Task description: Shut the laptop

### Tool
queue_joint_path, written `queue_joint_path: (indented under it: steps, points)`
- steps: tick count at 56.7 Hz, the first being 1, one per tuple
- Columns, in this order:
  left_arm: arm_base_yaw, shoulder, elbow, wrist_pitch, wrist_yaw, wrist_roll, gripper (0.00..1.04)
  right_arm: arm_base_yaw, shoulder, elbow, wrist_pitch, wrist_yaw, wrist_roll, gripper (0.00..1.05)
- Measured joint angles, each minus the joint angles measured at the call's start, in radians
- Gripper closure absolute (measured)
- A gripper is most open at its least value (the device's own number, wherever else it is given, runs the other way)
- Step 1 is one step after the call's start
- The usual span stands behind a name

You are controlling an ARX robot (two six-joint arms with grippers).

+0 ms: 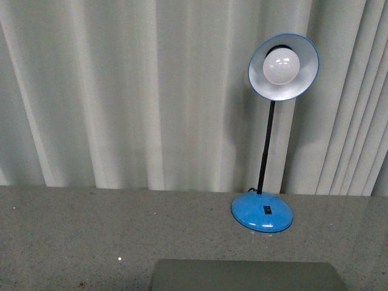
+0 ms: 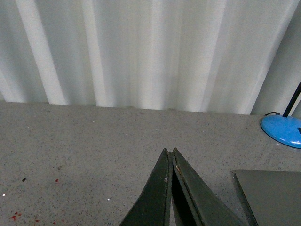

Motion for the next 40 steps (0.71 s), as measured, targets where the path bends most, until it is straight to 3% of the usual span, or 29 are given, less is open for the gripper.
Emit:
queue_joint_path:
  steps: [40]
  points:
    - [0.000, -0.344, 0.000, -0.328, 0.000, 0.000, 1.01, 0.000, -0.333, 0.000, -0.317, 0.000, 0.000, 1.02]
